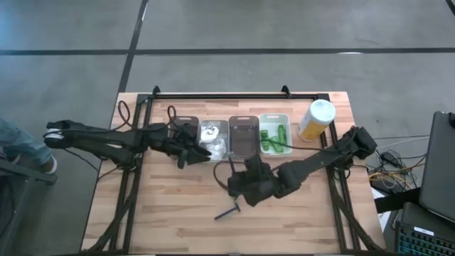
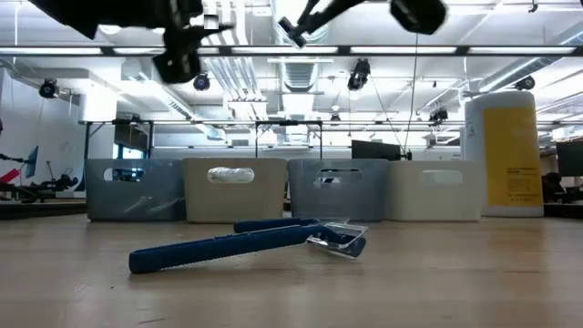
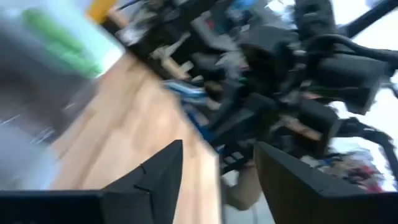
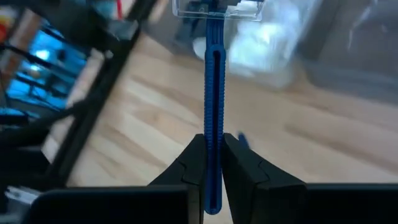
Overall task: Pick & Place Travel size toiletries
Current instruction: Put the blue razor into the right black bin
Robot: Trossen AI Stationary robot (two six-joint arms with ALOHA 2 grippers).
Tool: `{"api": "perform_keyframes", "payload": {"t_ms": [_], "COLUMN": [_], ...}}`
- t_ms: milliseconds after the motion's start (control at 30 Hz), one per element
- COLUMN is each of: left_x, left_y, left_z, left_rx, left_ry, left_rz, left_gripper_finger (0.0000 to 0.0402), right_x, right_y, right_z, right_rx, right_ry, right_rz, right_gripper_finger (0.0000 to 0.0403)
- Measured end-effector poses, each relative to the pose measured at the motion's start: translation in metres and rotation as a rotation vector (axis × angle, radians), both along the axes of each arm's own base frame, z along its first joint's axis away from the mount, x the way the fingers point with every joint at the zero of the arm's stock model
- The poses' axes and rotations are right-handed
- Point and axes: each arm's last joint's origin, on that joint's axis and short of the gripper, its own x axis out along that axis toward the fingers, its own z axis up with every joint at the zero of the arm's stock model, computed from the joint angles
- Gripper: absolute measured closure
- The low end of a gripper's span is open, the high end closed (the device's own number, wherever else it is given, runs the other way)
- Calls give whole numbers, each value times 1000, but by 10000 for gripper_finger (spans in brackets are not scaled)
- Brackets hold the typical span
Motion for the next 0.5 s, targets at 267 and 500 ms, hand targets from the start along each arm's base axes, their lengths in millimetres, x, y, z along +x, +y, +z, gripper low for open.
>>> {"api": "perform_keyframes", "payload": {"t_ms": [267,500], "left_x": [23,36], "left_y": [-1,-2], "left_z": [2,4], "left_rx": [-5,32], "left_ry": [-43,-49], "left_rz": [-37,-66], "left_gripper_finger": [191,193], "right_x": [14,17], "right_y": [-13,-17], "right_z": [12,17], "right_rx": [-49,-66], "right_ry": [-145,-191], "right_rz": [-38,-77], "right_gripper_finger": [374,374]}}
